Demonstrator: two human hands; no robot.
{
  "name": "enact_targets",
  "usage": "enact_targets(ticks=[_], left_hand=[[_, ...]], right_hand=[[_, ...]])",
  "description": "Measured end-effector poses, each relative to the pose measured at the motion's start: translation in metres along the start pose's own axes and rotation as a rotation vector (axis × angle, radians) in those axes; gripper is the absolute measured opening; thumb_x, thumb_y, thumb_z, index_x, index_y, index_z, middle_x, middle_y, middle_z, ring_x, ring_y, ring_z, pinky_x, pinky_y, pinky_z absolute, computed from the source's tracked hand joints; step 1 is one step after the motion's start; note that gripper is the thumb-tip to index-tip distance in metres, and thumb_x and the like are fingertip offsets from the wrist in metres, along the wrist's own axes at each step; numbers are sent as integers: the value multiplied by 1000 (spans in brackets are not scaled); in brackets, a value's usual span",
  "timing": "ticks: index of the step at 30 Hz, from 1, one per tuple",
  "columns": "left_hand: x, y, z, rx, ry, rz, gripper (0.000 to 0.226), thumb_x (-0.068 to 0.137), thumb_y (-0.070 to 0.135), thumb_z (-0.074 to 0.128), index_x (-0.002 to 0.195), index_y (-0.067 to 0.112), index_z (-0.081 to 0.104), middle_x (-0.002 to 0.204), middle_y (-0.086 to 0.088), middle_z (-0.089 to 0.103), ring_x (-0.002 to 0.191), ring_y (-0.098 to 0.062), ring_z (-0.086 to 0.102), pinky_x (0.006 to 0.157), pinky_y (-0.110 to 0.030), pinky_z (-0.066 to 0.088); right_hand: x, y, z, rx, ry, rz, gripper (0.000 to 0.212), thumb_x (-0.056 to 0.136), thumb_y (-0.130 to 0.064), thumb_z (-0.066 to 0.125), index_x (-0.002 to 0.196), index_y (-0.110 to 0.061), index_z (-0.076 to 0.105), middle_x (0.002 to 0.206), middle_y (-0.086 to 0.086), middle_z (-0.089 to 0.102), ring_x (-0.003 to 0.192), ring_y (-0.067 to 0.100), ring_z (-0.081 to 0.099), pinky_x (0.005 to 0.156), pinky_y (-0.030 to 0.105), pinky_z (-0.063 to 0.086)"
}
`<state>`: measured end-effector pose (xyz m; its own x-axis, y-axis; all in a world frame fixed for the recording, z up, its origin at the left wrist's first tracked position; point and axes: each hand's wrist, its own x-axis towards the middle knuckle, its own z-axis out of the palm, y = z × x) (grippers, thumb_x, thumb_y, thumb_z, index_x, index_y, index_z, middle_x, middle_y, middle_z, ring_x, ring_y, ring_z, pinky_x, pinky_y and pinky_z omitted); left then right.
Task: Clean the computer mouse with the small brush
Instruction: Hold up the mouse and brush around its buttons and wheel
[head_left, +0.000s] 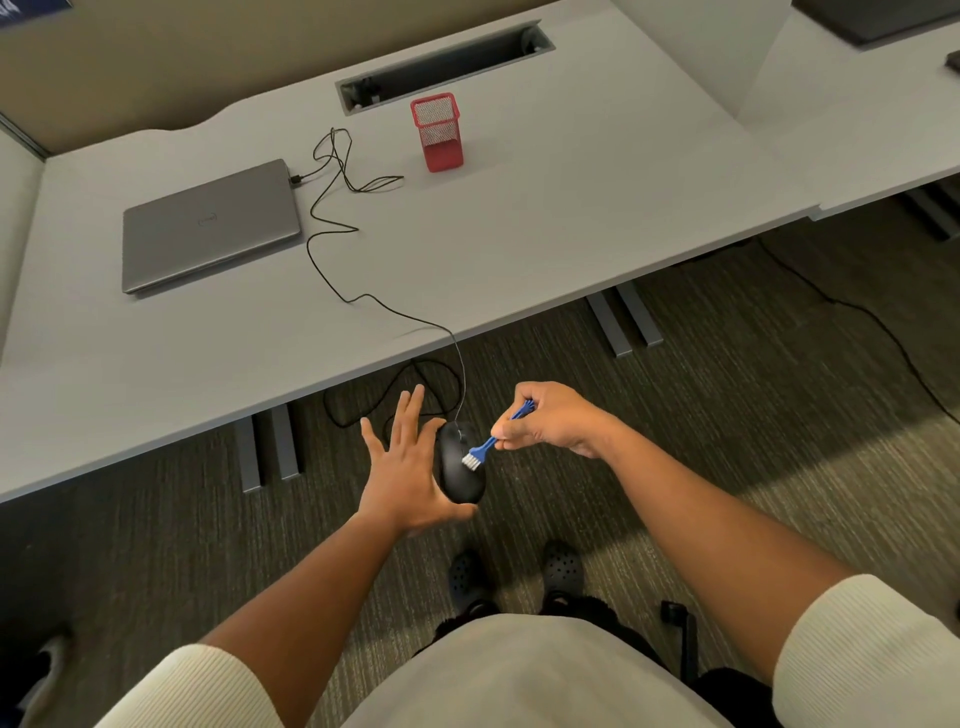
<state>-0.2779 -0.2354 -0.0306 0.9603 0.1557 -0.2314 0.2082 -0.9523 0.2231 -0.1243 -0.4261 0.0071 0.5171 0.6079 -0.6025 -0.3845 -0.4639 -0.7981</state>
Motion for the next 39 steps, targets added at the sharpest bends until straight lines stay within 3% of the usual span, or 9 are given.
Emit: enact_targets(ticks=[5,8,11,16,18,23,28,33,39], left_hand=[[4,11,-7,245,-55,19,126,52,92,52,152,17,33,163,-7,-32,149,-26,-32,113,-75,-9],[6,15,-12,337,-65,23,127,54,93,52,153,17,31,162,-11,-33,148,-28,-35,112,-76,-9],[8,17,-16,428,-71,32,128,57,94,51,156,17,27,161,-14,-34,145,-31,-38,110,-77,-8],[9,18,-22,464,-56,21,126,58,94,51,155,17,30,163,-16,-29,146,-32,-37,110,-77,-10],[8,16,-23,473,-59,7,126,58,94,51,155,16,31,163,-16,-29,146,-32,-37,110,-76,-10],[5,15,-20,460,-73,-8,124,57,92,57,152,15,34,163,-14,-31,146,-32,-37,111,-75,-11],[4,18,-18,422,-79,-10,125,56,90,59,152,15,31,164,-13,-25,145,-30,-39,111,-75,-12],[5,17,-18,424,-91,-17,125,58,91,58,154,15,29,165,-13,-26,144,-30,-41,111,-74,-13],[6,20,-18,412,-79,-9,124,58,90,56,154,15,31,166,-12,-20,146,-30,-37,112,-75,-11]], right_hand=[[5,-1,13,-377,333,-68,24,80,-14,81,80,-16,56,81,1,67,64,5,62,53,20,46],[3,-8,14,-275,205,-114,26,80,-11,82,79,-13,56,80,5,69,62,4,70,50,13,49],[-2,-12,19,-110,38,-93,25,79,-5,82,81,-8,58,87,16,72,73,10,76,57,14,55],[4,-9,31,-108,368,-96,23,83,-12,81,83,-9,58,85,12,74,71,12,76,69,31,64],[5,-11,34,-48,357,-72,22,83,-10,81,82,-9,58,85,12,73,73,14,77,75,36,65],[1,-16,42,21,210,-1,22,81,-6,82,84,-7,60,89,16,72,75,16,77,70,29,64],[5,-16,47,-116,465,-52,18,84,-13,80,86,-10,62,86,9,72,78,14,75,74,36,64],[1,-19,46,-98,212,-32,20,81,-10,82,86,-10,62,87,9,70,67,9,75,59,18,59],[2,-16,51,3,365,-9,20,84,-9,80,85,-10,60,91,13,71,77,15,76,71,31,65]])
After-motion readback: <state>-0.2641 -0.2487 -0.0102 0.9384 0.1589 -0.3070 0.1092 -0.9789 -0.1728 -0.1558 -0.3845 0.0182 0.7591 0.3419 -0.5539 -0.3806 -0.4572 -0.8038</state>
